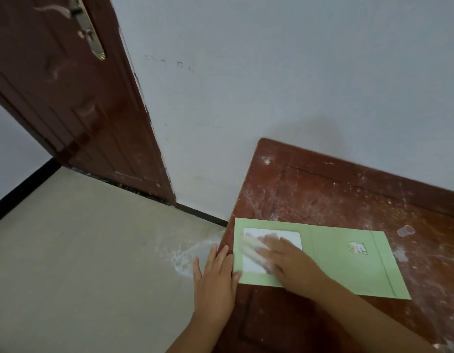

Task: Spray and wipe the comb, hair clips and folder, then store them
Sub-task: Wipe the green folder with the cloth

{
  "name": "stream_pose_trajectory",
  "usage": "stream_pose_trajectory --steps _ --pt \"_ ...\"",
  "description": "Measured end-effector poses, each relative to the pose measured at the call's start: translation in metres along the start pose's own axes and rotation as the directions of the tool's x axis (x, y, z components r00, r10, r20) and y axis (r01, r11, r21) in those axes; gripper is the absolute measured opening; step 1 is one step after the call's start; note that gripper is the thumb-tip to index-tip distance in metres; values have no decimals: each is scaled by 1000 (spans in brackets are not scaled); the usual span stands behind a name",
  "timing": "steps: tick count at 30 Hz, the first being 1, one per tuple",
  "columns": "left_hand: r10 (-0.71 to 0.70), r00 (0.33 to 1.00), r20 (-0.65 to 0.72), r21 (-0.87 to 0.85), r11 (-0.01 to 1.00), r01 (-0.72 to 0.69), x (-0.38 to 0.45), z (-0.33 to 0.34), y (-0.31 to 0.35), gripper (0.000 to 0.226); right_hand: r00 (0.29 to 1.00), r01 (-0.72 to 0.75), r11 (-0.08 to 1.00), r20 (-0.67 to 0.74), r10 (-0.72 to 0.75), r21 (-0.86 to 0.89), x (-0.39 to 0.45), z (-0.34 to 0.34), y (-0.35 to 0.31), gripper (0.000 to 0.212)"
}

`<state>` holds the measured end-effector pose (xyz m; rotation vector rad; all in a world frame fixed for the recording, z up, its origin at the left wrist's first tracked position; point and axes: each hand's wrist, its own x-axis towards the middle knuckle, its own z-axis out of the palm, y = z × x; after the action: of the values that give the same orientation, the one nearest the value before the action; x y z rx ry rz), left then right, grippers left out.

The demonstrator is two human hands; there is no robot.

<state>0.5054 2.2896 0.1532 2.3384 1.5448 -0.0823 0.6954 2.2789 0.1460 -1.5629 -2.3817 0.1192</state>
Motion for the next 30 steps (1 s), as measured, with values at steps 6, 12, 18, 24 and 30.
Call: stream_pose_trajectory --steps 6,12,18,24,30 --pt "-11 997 -81 -43 999 7 -3 5 1 33 999 -28 994 -17 30 101 10 23 -32 32" --pt "-27 1000 -4 -35 999 26 -8 4 -9 50 990 86 994 105 -93 72 -37 -11 -10 38" --pt "90 992 -88 17 996 -89 -5 9 -10 40 951 -300 947 -40 306 112 6 3 16 49" --pt "21 974 -227 -19 999 -26 -7 11 -5 46 982 -172 973 -49 182 156 28 20 -23 37" --pt "122 942 -311 -108 981 -163 -3 11 -17 40 993 -121 991 20 120 61 -6 18 -39 43"
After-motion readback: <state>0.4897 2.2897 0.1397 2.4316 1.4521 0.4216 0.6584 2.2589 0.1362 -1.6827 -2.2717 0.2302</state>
